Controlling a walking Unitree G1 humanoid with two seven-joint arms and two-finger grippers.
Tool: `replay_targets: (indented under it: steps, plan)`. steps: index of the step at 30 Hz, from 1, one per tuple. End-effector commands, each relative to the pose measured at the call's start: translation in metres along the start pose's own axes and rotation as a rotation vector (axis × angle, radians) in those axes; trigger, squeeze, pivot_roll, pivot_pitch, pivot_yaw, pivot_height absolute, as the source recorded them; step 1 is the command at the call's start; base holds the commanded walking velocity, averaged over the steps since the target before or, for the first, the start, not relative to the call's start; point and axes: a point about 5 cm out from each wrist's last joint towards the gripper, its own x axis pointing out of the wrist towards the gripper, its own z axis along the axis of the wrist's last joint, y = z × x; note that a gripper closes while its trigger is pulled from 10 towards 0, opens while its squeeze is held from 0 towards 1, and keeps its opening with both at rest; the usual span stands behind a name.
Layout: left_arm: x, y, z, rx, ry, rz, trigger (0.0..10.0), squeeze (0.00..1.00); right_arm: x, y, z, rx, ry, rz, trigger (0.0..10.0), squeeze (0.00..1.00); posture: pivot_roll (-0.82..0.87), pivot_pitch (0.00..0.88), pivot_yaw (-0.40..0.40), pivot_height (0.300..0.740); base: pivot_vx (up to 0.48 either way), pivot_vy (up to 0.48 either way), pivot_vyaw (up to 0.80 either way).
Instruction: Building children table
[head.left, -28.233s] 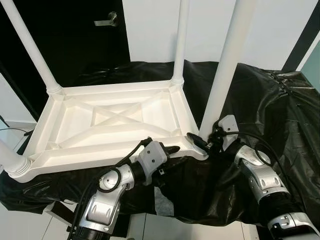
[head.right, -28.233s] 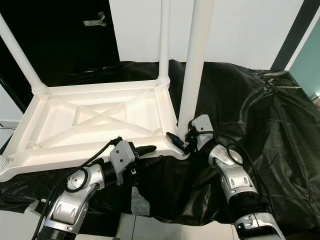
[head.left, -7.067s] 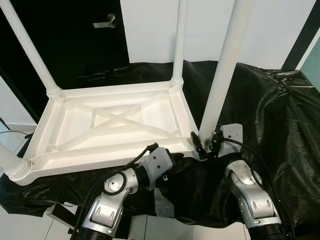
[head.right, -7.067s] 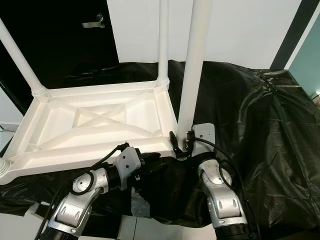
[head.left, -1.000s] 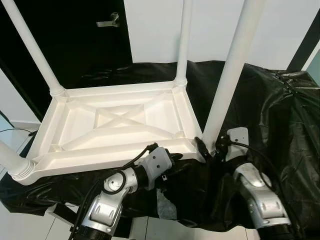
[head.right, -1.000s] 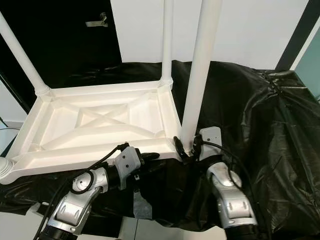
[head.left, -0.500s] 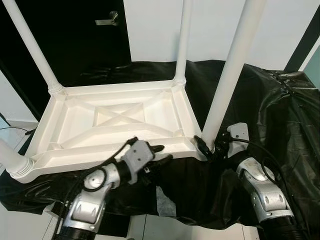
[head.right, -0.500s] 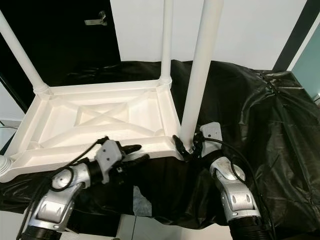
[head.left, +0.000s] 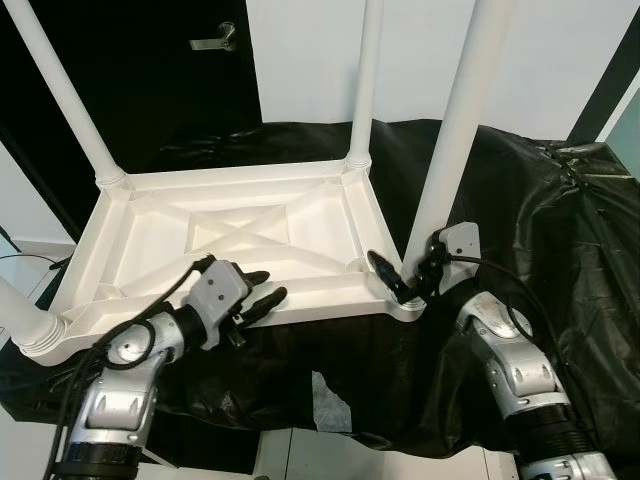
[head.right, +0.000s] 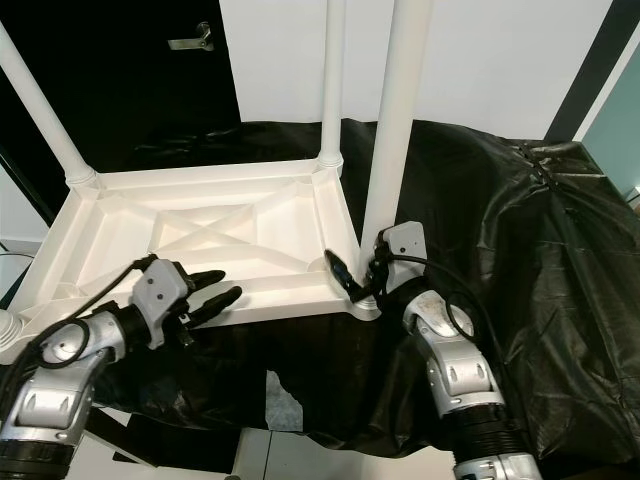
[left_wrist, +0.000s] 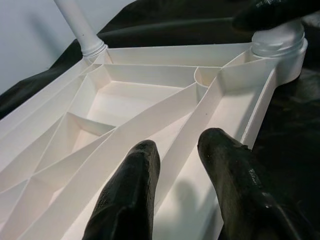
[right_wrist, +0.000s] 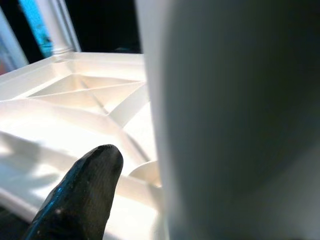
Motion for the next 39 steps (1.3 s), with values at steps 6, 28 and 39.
replay_targets:
  steps: [6,28,39]
  plan:
    - [-0.007,0.002,0.004,-0.009,-0.009,0.036,10.0,0.00,-0.014,-0.018,0.000,-0.049,0.027,0.004,10.0,0.00,0.10,0.000,-0.024,0.740,0.000,0.000,0.00]
    - [-0.040,0.004,-0.021,-0.148,0.080,0.009,10.0,0.00,-0.001,0.014,0.005,0.021,-0.047,-0.144,10.0,0.00,0.06,0.000,0.005,0.740,0.000,0.000,0.00]
    - [-0.029,-0.017,-0.022,-0.193,0.048,-0.023,10.0,0.00,-0.018,0.014,0.002,0.041,0.011,-0.400,10.0,0.00,0.07,0.000,-0.022,0.740,0.000,0.000,0.00]
